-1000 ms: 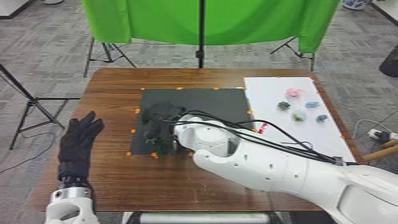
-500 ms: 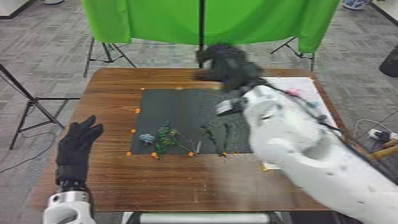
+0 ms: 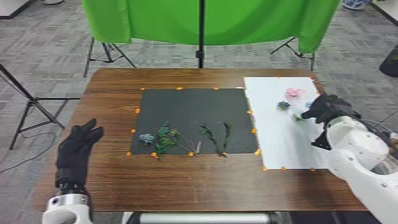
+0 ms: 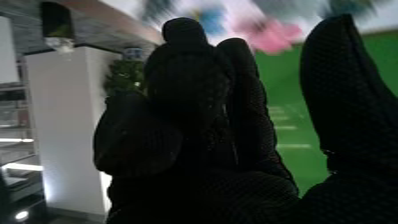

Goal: Arrange flowers

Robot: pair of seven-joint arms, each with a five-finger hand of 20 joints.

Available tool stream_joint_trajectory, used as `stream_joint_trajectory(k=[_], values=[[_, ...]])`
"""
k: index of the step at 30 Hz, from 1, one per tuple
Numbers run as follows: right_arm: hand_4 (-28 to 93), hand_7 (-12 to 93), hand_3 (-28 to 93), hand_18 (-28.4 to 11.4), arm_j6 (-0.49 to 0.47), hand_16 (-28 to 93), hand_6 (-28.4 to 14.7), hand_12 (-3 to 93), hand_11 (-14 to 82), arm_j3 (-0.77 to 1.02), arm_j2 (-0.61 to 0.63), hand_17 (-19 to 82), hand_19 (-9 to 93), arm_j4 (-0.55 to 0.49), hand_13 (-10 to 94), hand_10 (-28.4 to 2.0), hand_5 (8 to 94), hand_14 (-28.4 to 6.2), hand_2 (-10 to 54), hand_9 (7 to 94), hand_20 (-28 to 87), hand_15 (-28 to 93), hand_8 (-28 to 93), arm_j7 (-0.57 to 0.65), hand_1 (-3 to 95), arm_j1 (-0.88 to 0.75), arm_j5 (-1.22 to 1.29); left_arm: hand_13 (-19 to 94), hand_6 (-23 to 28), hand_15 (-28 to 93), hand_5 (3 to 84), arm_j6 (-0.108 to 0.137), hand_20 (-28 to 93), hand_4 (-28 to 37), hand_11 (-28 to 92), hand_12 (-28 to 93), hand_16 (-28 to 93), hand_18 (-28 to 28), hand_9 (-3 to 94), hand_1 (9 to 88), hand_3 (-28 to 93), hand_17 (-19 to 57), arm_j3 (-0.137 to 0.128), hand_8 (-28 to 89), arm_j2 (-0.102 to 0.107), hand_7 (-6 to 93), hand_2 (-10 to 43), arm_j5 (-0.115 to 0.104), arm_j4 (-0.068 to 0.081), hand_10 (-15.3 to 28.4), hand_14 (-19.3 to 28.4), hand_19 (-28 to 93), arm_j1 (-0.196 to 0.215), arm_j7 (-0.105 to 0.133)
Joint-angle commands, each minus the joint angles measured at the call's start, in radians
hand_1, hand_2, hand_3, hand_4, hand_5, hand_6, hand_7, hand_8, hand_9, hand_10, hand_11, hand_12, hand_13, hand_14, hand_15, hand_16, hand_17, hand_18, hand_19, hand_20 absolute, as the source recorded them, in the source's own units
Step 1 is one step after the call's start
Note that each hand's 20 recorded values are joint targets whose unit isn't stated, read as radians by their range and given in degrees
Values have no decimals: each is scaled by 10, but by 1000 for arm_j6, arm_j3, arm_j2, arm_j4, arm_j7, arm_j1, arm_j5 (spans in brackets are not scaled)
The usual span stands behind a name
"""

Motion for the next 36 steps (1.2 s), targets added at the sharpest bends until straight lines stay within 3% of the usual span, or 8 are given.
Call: stream_joint_trajectory(k=[1, 10, 16, 24, 28, 32, 34, 36], values=[[-151, 103, 600, -123, 67, 335, -1, 253, 199, -30, -16, 615, 932, 4, 880, -171, 573, -46, -95, 686, 536, 558, -76, -12, 361, -32, 28, 336, 59, 173, 466, -15, 171, -283, 176, 103, -12, 104, 470, 212, 607, 56, 3, -67, -14, 94, 90, 9, -2, 145, 163, 51, 15, -20], [-167, 49, 560, -95, 86, 334, -107, 221, 179, -59, -36, 641, 932, 21, 892, -183, 536, -43, -95, 695, 482, 542, -57, 25, 359, -15, 36, 337, 59, 175, 466, -19, 171, -283, 175, 103, -12, 104, 471, 215, 621, 55, 0, -67, -13, 94, 83, 13, -5, 145, 163, 50, 18, -29], [-171, 36, 551, -82, 122, 335, -128, 209, 161, -122, -46, 651, 926, 65, 900, -196, 526, -42, -95, 687, 457, 527, -53, 18, 372, 44, 11, 337, 59, 175, 465, -22, 171, -283, 174, 103, -11, 104, 471, 221, 628, 55, 0, -66, -12, 93, 78, 13, -5, 144, 162, 50, 19, -34], [-168, 40, 561, -70, 155, 333, -128, 185, 140, -235, -63, 663, 921, 119, 916, -202, 532, -36, -95, 701, 443, 507, -51, 25, 426, 129, -61, 338, 59, 176, 466, -30, 171, -283, 174, 103, -11, 105, 471, 233, 633, 55, -2, -66, -12, 94, 70, 18, -6, 143, 161, 51, 18, -40], [-157, 99, 573, -68, 201, 340, -81, 220, 157, -269, -58, 683, 930, 130, 935, -159, 637, -25, -95, 805, 446, 509, -67, 0, 528, 135, -87, 339, 58, 177, 466, -26, 171, -283, 175, 104, -10, 105, 471, 234, 634, 54, -5, -66, -13, 96, 70, 17, -7, 144, 161, 50, 22, -40], [-83, 143, 433, -70, 237, 296, -50, 360, 91, -238, -45, 704, 932, 92, 937, -111, 774, -14, -95, 923, 456, 555, 130, -13, 672, 114, -115, 339, 59, 177, 466, -21, 170, -283, 175, 104, -11, 105, 472, 236, 637, 54, -5, -67, -19, 96, 66, 4, -10, 144, 161, 51, 23, -35], [-82, 158, 450, -70, 259, 292, -42, 367, 103, -212, -38, 708, 932, 53, 937, -108, 795, -13, -95, 930, 459, 560, 144, -8, 677, 110, -145, 339, 59, 178, 467, -20, 171, -283, 176, 104, -10, 106, 472, 236, 637, 54, -3, -67, -19, 96, 66, -14, -10, 143, 162, 51, 21, -31], [-86, 161, 464, -70, 236, 291, -40, 363, 116, -182, -36, 710, 932, 3, 937, -107, 802, -12, -95, 932, 461, 563, 146, 11, 677, 121, -203, 340, 59, 178, 466, -18, 171, -283, 176, 104, -11, 106, 472, 237, 637, 53, -1, -67, -19, 96, 66, -9, -8, 143, 162, 52, 19, -31]])
